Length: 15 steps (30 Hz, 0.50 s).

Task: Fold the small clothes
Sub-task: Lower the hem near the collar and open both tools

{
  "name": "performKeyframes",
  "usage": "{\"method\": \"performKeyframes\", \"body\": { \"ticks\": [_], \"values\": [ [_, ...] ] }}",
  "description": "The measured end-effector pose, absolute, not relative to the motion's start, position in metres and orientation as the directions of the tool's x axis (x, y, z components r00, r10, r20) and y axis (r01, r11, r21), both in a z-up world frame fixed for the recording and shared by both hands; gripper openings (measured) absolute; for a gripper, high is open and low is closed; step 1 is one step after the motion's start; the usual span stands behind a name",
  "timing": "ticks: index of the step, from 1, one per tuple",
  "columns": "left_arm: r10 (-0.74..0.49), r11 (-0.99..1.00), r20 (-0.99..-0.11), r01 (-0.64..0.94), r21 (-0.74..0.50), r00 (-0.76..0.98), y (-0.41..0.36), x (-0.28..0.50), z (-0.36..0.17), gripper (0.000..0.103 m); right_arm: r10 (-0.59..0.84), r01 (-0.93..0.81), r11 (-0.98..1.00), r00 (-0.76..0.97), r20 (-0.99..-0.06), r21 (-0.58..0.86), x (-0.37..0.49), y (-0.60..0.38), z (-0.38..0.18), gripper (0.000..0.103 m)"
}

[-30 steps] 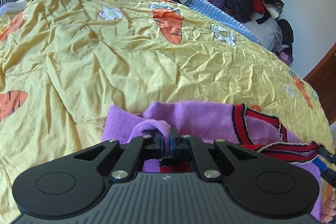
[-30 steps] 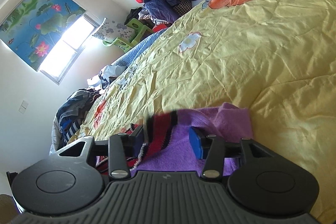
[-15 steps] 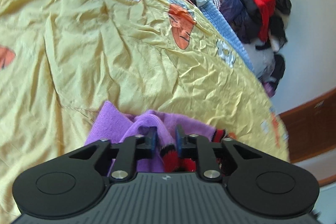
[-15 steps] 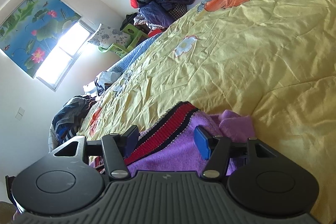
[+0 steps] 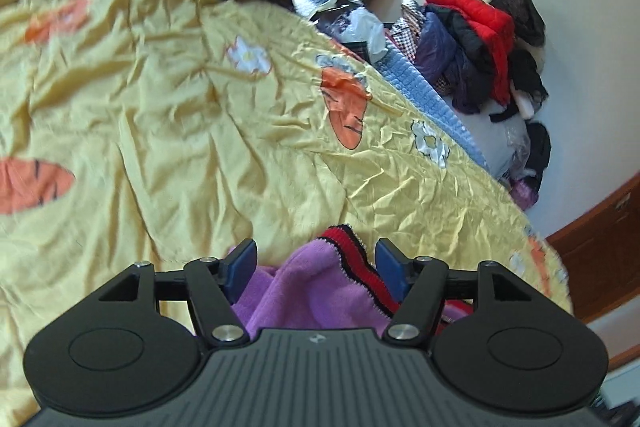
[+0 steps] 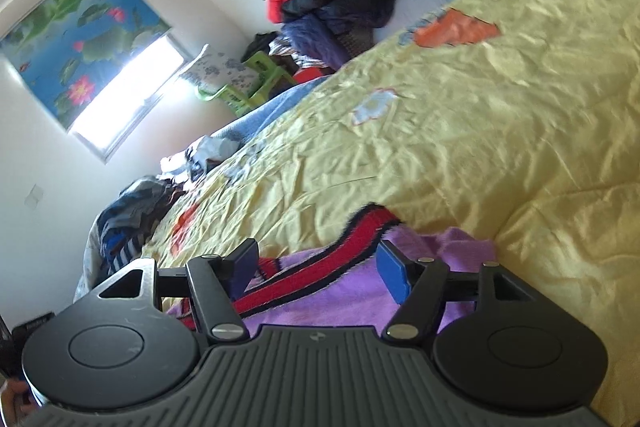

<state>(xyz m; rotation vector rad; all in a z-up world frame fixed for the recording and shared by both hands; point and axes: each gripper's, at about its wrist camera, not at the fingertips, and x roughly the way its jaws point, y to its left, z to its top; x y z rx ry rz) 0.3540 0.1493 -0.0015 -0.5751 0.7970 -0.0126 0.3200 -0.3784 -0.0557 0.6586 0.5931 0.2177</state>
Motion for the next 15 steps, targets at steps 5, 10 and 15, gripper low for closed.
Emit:
{"method": "performKeyframes", "body": {
  "ticks": [5, 10, 15],
  "values": [
    [-0.234, 0.921, -0.679, -0.066, -0.385, 0.696, 0.121, 0.336, 0.002, 0.065, 0.392, -0.06, 0.829, 0.772, -0.5, 0.557, 0.329, -0.361, -0.05, 0.071],
    [-0.196, 0.972, -0.709, 0.04, -0.231, 0.678, 0.087, 0.311, -0.003, 0.065, 0.2, 0.117, 0.869, 0.805, -0.558, 0.48, 0.328, -0.367, -0.049, 0.071],
    [-0.144, 0.988, -0.707, 0.062, -0.141, 0.692, 0.07, 0.288, -0.009, 0.071, 0.31, -0.041, 0.887, 0.791, -0.527, 0.461, 0.298, -0.336, -0.036, 0.075]
  ]
}}
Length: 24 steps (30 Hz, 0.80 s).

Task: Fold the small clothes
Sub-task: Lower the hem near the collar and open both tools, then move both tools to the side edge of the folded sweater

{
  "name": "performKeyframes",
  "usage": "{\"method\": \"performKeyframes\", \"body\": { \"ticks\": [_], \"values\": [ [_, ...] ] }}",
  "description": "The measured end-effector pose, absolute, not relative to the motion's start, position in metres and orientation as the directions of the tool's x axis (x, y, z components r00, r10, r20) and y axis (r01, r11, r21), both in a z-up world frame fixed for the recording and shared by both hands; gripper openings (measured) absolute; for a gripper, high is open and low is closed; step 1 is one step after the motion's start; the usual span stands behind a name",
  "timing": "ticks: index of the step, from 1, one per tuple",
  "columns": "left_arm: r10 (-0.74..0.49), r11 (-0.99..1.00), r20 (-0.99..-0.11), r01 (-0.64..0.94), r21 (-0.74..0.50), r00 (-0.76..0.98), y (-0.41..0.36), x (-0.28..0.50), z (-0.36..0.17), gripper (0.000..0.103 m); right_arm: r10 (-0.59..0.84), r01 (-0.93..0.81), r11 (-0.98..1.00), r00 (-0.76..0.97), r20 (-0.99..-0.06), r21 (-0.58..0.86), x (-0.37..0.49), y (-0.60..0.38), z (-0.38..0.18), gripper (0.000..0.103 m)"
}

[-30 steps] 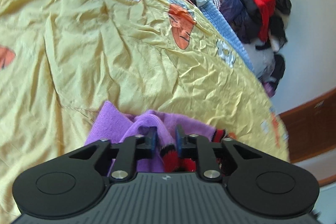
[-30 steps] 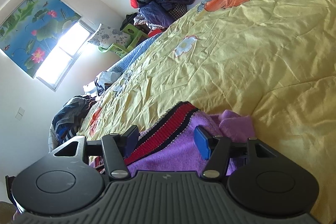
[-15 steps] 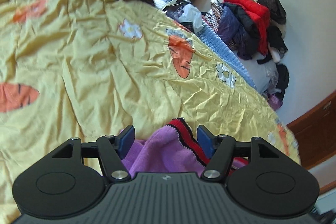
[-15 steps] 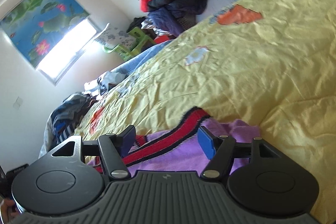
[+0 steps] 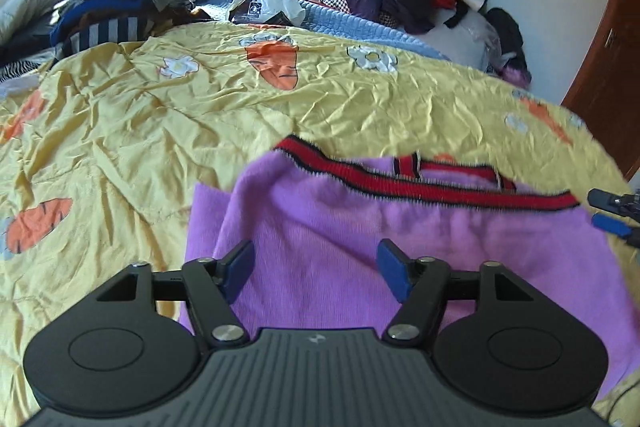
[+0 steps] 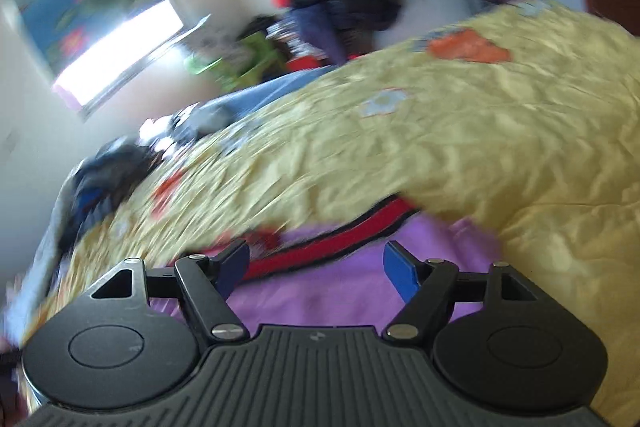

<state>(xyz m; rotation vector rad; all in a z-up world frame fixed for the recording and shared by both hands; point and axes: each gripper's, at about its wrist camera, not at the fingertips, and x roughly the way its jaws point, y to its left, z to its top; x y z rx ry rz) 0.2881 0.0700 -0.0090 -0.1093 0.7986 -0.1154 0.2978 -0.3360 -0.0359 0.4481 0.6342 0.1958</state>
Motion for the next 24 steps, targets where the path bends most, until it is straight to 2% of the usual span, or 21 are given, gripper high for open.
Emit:
{"method": "performKeyframes", "body": {
  "ticks": [5, 8, 11, 15, 20, 24],
  "values": [
    [-0.112, 0.993, -0.709, 0.062, -0.096, 0.696, 0.06, 0.273, -0.017, 0.073, 0.421, -0.254, 0.903, 0.688, -0.592, 0.346, 0.272, -0.282, -0.03, 0.079],
    [-0.105, 0.994, -0.725, 0.072, -0.076, 0.681, 0.059, 0.267, -0.023, 0.074, 0.418, -0.317, 0.908, 0.636, -0.648, 0.273, 0.264, -0.257, -0.035, 0.079],
    [-0.088, 0.996, -0.738, 0.074, -0.052, 0.669, 0.059, 0.259, -0.03, 0.074, 0.367, -0.283, 0.929, 0.627, -0.687, 0.238, 0.268, -0.251, -0.042, 0.08],
    [-0.078, 0.997, -0.757, 0.069, -0.043, 0.649, 0.064, 0.248, -0.039, 0.074, 0.323, -0.205, 0.946, 0.663, -0.676, 0.251, 0.263, -0.257, -0.041, 0.08],
    [-0.078, 0.996, -0.757, 0.079, -0.036, 0.649, 0.069, 0.237, -0.045, 0.081, 0.328, -0.244, 0.945, 0.677, -0.66, 0.219, 0.25, -0.245, -0.037, 0.081],
    [-0.075, 0.996, -0.756, 0.093, -0.02, 0.65, 0.068, 0.23, -0.047, 0.081, 0.302, -0.258, 0.951, 0.645, -0.702, 0.172, 0.249, -0.236, -0.049, 0.083]
  ]
}}
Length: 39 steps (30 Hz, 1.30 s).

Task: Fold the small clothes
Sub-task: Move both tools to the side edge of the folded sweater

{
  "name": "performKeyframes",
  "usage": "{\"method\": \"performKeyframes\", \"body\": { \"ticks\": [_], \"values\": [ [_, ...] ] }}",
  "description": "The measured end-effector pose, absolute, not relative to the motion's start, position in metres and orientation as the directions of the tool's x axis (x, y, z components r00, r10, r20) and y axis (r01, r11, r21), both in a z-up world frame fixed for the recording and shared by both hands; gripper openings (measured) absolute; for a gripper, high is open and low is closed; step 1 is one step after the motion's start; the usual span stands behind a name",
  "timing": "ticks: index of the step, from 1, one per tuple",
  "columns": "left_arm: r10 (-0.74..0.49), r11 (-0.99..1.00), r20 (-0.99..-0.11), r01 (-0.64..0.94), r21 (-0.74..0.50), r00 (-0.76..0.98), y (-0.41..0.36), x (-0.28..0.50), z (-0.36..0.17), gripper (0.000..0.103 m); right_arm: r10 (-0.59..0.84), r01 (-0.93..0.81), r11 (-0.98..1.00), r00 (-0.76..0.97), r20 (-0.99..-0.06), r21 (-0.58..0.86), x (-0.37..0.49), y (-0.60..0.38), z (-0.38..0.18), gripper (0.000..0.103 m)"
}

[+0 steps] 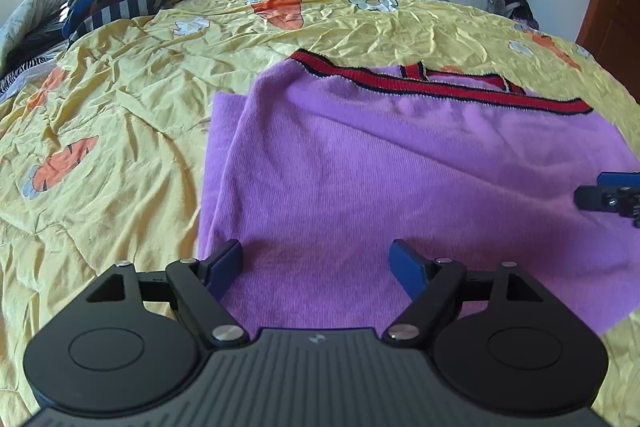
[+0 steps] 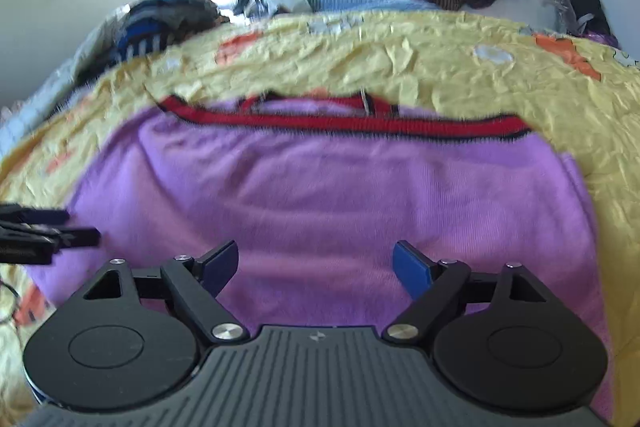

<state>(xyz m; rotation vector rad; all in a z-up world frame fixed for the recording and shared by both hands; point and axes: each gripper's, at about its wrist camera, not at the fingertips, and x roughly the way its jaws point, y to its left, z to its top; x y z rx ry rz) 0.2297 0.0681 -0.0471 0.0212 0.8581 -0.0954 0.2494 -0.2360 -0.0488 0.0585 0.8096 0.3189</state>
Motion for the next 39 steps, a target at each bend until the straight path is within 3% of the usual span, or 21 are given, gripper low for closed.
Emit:
{"method": "performKeyframes", "body": {
  "ticks": [8, 19, 31, 39],
  "values": [
    [-0.076, 0.993, -0.752, 0.116, 0.001, 0.655, 0.068, 0.216, -0.048, 0.082, 0.244, -0.251, 0.964, 0.708, -0.663, 0.087, 0.225, -0.218, -0.034, 0.083],
    [-0.096, 0.994, -0.738, 0.099, -0.04, 0.668, 0.087, 0.2, -0.038, 0.083, 0.319, -0.344, 0.935, 0.705, -0.633, 0.088, 0.181, -0.179, -0.021, 0.083],
    [-0.033, 0.999, -0.725, -0.003, -0.049, 0.688, 0.141, 0.227, -0.017, 0.083, 0.319, -0.506, 0.843, 0.744, -0.588, -0.184, 0.12, -0.096, -0.021, 0.084],
    [0.004, 0.996, -0.739, -0.068, -0.057, 0.673, 0.151, 0.242, -0.023, 0.083, 0.334, -0.538, 0.818, 0.733, -0.593, -0.204, 0.107, -0.073, -0.029, 0.084]
  ]
}}
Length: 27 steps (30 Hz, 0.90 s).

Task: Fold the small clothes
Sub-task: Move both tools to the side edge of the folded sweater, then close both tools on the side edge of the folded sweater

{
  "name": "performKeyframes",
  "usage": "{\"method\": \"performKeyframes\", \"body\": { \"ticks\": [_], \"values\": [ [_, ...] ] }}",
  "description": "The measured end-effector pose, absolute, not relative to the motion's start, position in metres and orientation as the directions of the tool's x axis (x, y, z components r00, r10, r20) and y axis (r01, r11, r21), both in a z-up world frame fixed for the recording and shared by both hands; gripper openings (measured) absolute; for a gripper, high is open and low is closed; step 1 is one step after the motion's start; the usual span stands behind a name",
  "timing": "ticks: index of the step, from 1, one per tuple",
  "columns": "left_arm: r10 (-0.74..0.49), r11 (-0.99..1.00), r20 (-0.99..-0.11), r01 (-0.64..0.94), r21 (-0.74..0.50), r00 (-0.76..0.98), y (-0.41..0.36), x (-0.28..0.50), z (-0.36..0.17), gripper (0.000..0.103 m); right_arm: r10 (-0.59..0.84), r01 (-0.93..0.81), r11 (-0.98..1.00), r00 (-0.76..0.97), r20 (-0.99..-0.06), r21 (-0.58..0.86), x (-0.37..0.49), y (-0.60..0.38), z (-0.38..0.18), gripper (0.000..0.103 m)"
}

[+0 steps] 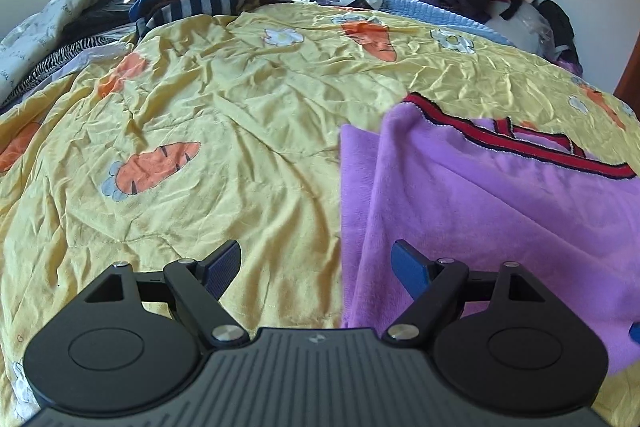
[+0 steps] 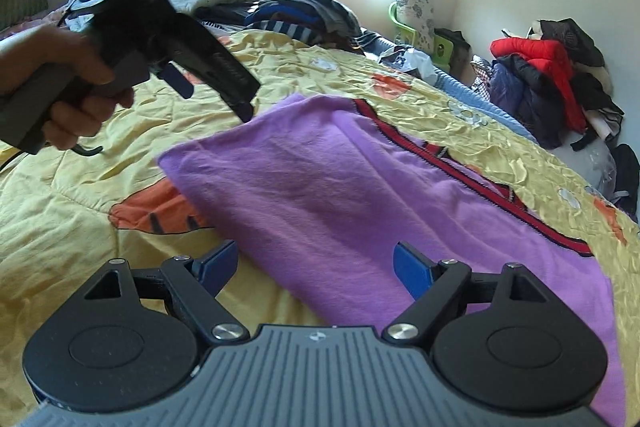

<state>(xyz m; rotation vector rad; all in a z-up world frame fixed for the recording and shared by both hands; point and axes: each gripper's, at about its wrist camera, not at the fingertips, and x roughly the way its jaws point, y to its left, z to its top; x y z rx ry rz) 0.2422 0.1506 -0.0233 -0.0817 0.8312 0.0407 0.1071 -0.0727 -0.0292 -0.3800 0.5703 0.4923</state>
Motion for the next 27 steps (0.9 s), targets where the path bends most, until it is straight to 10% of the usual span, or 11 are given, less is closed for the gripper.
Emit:
{"method": "performKeyframes", "body": {
  "ticks": [27],
  "values": [
    [-0.167, 0.971, -0.783, -0.037, -0.235, 0.6, 0.176, 0.29, -0.039, 0.083, 0.219, -0.492, 0.783, 0.791, -0.571, -0.381, 0.094, -0.021, -0.064, 0.084]
  ]
}}
